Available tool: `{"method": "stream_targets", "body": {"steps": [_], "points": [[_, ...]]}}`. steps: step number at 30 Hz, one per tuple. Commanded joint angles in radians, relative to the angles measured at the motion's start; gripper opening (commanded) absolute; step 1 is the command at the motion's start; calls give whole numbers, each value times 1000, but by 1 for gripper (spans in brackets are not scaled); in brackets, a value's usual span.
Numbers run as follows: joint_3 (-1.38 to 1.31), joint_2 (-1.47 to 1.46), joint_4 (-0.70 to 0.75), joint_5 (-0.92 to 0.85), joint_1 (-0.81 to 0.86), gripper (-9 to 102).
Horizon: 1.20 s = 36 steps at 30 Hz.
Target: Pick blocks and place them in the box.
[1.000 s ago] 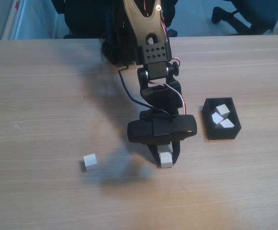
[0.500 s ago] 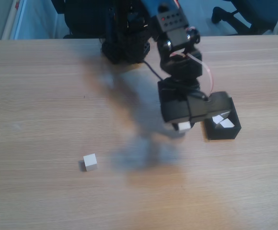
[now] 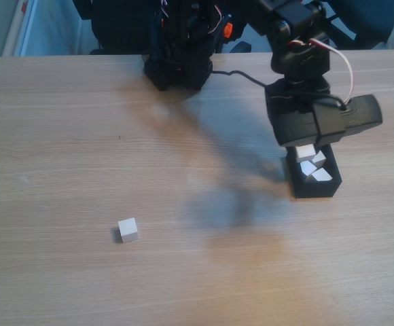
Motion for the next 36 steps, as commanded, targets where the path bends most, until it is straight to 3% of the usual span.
{"method": "stream_targets", "body": {"steps": [1, 12, 22, 31, 36], "points": [[-97, -15, 9, 34, -15, 9], [-187, -83, 63, 74, -32, 17], [-72, -25, 75, -14, 164, 0], [213, 161, 38, -337, 410, 2], [379, 272, -107, -508, 520, 6]]}}
